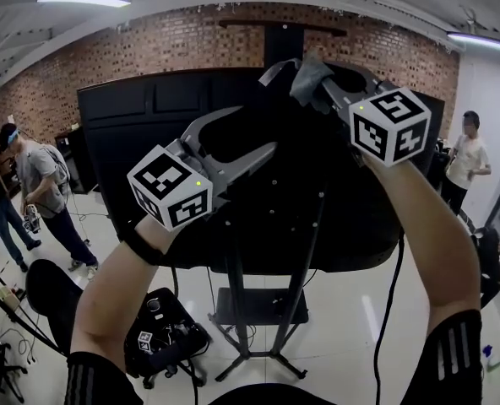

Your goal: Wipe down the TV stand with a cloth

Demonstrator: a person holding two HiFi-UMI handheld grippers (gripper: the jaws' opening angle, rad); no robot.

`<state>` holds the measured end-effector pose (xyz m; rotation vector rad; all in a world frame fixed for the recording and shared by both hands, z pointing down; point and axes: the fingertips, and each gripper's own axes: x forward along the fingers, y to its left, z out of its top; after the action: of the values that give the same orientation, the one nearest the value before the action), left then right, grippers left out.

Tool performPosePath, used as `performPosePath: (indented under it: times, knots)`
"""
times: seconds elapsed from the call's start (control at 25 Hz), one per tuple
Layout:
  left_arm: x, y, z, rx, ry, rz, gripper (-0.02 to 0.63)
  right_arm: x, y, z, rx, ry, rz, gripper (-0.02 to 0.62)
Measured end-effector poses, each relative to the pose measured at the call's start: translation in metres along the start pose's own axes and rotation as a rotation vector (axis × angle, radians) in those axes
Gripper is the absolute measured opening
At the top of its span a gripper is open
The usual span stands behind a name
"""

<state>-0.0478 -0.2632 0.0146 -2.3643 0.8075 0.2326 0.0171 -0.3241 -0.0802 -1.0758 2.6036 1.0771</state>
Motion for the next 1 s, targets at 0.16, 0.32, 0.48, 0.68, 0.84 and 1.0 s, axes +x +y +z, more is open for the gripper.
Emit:
performPosePath:
  times: [0.16,0.32,0.48,0.68,0.84,1.0]
  knots:
    - [0.013,0.023,0.012,-0.013,0.023,0.013,0.316,0.035,-0.017,0.019,-0.090,0.043,-0.030,0.009]
    - [0.017,0.038,0.021,-0.019,0.029,0.038,0.315,0.067,-0.026,0.026,-0.225,0.107,-0.057,0.009]
    - [0.015,0.039,0.028,-0.011,0.009,0.041,0.316,0.088,-0.030,0.020,-0.280,0.156,-0.068,0.009]
    - [0.007,0.034,0.010,-0.043,0.018,0.041,0.316,0.098,-0.021,-0.003,-0.347,0.210,-0.069,0.010]
    - [-0.002,0.032,-0.012,-0.068,0.037,0.052,0.313,0.095,0.002,-0.020,-0.393,0.218,-0.033,0.009]
    - [-0.014,0.029,-0.023,-0.093,0.029,0.058,0.311,0.090,0.029,-0.045,-0.446,0.250,0.013,0.009]
